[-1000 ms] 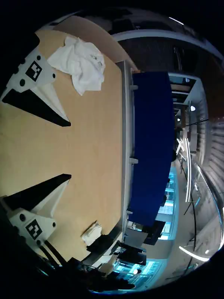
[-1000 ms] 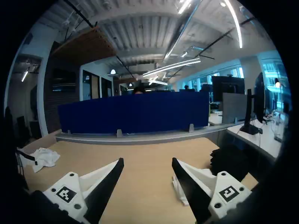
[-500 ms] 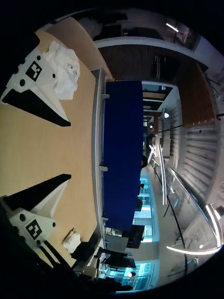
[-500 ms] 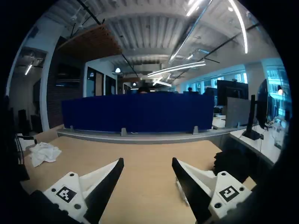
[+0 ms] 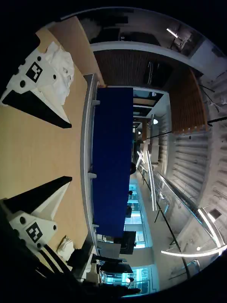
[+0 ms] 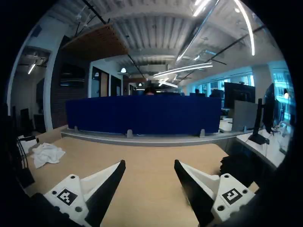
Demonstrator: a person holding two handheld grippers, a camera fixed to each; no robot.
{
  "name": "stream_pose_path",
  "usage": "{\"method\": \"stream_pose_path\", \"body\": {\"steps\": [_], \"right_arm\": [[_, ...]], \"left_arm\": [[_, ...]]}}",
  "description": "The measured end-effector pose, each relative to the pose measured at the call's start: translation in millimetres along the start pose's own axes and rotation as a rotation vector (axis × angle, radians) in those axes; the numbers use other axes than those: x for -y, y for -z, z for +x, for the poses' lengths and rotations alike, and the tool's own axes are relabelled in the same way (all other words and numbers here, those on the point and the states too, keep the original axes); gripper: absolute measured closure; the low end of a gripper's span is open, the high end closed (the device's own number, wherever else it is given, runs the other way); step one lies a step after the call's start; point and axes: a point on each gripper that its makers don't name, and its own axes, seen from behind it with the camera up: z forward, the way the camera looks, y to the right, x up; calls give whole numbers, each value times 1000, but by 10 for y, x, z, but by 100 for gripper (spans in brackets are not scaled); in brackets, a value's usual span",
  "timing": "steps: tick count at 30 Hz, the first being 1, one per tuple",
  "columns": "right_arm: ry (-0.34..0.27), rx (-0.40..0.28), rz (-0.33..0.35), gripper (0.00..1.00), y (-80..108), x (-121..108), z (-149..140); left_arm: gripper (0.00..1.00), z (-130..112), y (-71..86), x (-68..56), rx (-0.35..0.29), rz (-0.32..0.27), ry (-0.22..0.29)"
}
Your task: Fold towel
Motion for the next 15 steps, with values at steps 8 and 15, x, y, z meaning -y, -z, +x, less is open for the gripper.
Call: {"method": "stream_pose_path", "body": {"steps": [8,15], "right_arm": [[20,37,24,0,-54,89,6],[27,79,32,0,-222,120,-84]], "left_arm": [[6,-148,-48,-25,6,10,-40],[6,-224,-120,79,-30,50,-81]]}}
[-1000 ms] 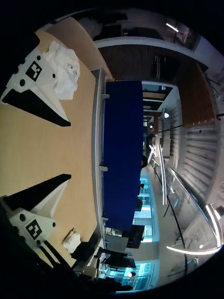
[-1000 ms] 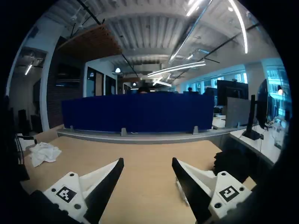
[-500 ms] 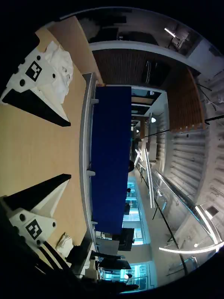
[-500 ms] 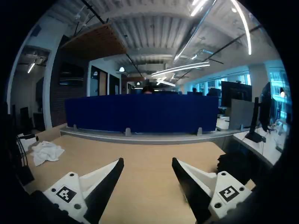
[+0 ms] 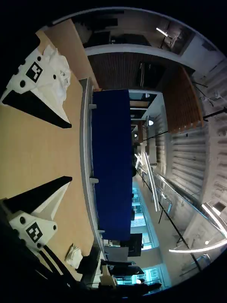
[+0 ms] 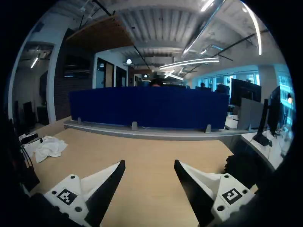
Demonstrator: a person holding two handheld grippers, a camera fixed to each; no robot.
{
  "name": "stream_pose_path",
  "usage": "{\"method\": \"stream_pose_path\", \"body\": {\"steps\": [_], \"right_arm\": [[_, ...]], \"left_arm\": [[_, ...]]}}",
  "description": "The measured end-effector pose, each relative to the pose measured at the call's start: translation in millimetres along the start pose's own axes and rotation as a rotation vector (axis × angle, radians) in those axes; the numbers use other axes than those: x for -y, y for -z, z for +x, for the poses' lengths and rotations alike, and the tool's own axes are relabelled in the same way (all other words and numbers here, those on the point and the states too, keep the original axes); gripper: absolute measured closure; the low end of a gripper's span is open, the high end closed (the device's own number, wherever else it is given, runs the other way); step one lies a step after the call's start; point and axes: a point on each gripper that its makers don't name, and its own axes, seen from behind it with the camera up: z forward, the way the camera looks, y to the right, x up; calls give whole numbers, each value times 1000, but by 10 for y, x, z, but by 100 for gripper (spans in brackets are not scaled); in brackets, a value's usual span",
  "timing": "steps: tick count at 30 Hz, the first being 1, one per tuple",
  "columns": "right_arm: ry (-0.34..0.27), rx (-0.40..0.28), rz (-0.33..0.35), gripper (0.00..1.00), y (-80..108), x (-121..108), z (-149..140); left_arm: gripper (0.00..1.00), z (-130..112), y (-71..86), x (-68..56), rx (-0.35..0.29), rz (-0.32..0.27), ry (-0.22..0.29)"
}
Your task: Fold towel
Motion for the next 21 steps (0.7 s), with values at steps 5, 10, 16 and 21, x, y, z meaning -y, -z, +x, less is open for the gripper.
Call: {"method": "stream_pose_path", "body": {"steps": [5,10,16,21], "right_arm": [[-3,-12,0,0,-149,-3,41],[9,-16,-3,0,-258,18,14],[25,-13,-2,0,-313,54,-101],[37,-4,-8,0,-319,61,-220]], "left_arm": [[6,-156,-13,134,-14,31,-8],[6,-318,-53,211,-28,41,-17],[6,-481,-109,238,-47,45,-31],[6,-606,-150,299,-58,56,-30]]}}
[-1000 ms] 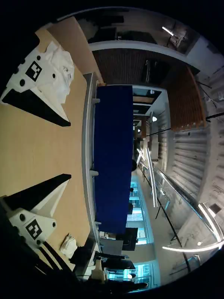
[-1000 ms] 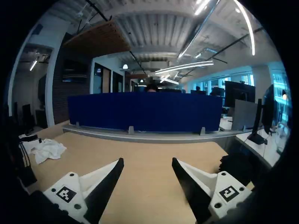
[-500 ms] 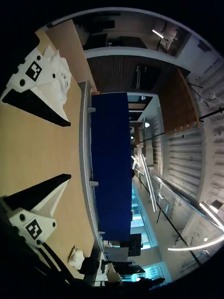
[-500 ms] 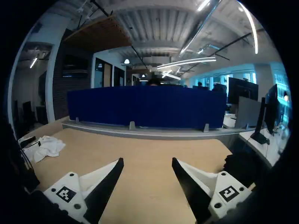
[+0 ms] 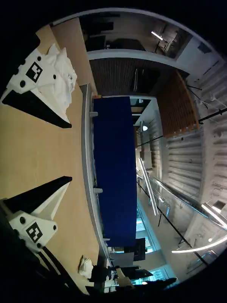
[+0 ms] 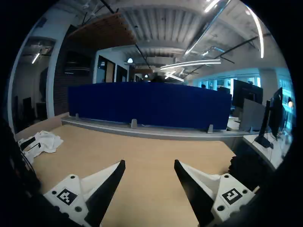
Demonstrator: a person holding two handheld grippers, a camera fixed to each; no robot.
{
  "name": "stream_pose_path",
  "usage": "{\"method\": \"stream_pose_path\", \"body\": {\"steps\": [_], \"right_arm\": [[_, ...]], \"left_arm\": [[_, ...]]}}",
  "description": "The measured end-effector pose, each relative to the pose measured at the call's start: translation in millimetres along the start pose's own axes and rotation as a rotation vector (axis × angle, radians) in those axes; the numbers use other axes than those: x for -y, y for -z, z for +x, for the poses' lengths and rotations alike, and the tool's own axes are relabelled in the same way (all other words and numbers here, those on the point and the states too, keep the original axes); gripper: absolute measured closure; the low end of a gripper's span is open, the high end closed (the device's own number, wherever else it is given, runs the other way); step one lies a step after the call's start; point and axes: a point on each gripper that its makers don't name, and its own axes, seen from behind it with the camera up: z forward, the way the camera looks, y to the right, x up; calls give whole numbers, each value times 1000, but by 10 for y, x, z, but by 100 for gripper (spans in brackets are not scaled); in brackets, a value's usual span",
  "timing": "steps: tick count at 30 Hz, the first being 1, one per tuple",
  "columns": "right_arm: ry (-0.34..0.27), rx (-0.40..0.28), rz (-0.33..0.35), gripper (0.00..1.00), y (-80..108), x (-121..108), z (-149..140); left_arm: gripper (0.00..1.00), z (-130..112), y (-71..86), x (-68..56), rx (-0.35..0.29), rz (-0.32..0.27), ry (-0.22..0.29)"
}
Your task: Fold towel
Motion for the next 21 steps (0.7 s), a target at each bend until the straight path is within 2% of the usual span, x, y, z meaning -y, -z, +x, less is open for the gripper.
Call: {"method": "stream_pose_path", "body": {"steps": [8,21], "right_arm": [[17,16,-10,0,4,-8,-106],[19,22,-11,0,-67,37,-100]], "left_arm": [[6,-130,-67,89,-5,5,6],[6,-209,-120,140,1,5,11]]}}
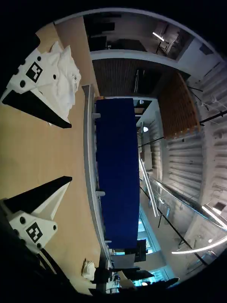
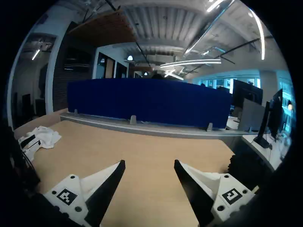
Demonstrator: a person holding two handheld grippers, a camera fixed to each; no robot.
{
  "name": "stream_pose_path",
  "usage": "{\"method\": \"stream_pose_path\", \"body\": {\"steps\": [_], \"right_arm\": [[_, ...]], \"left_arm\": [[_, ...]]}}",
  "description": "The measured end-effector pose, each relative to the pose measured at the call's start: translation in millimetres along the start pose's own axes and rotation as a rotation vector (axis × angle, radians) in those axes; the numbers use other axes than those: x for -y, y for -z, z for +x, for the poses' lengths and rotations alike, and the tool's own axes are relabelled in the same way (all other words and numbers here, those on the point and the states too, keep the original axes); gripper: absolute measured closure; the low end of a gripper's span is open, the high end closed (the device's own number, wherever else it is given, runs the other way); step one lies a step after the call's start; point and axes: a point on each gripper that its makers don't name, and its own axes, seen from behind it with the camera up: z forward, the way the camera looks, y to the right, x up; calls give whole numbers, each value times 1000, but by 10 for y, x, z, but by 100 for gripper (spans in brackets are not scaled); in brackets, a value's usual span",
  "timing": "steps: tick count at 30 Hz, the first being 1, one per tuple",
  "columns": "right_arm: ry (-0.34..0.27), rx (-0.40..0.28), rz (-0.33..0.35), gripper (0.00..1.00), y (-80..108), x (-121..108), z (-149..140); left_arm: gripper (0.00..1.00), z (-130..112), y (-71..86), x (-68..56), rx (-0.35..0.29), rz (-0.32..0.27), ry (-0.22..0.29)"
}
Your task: Fold towel
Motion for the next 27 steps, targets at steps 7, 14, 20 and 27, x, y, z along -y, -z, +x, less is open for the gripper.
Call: {"method": "stream_pose_path", "body": {"steps": [7,14,20,27], "right_arm": [[3,7,3,0,-37,20,-43],[-2,9,3,0,-45,-13,-42],[-9,1,4,0,-46,-28,-31],[-36,-23,0,0,47,-86,-9]], "left_arm": [[6,-32,-1,19,6,0,16],[6,-74,-6,33,20,4,35],[6,-107,-16,28,24,-5,41],[6,-108,-8,53,25,2,40]]}}
